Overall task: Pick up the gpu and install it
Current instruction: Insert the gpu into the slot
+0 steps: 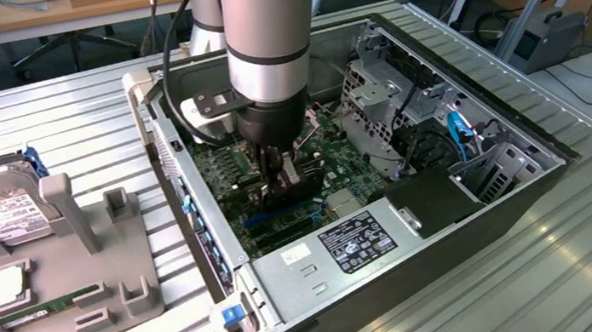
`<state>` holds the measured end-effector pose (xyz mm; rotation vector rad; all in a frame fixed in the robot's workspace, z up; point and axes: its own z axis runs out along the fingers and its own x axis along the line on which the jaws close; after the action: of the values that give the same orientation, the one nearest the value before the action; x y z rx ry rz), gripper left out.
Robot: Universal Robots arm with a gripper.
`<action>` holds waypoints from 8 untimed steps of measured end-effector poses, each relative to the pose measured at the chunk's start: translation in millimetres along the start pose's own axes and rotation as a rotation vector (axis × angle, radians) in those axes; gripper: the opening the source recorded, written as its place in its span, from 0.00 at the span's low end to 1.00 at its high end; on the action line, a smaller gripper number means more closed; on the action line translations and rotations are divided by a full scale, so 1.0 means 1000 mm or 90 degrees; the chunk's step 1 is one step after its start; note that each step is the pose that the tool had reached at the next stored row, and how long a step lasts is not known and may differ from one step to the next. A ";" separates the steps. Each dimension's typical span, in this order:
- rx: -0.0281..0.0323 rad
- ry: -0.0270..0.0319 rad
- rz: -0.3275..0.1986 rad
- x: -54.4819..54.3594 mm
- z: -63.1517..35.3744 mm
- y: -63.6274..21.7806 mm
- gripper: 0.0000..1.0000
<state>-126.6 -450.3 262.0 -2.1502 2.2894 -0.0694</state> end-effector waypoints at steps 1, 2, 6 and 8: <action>0.0000 0.0000 0.000 0.000 0.0008 0.0000 0.27; 0.0000 0.0000 0.000 0.000 0.0014 0.0001 0.27; -0.0001 0.0001 0.001 0.000 0.0036 0.0001 0.27; 0.0000 0.0000 0.000 0.000 0.0037 0.0001 0.27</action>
<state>-126.6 -450.3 258.4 -2.1497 2.2900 -0.0694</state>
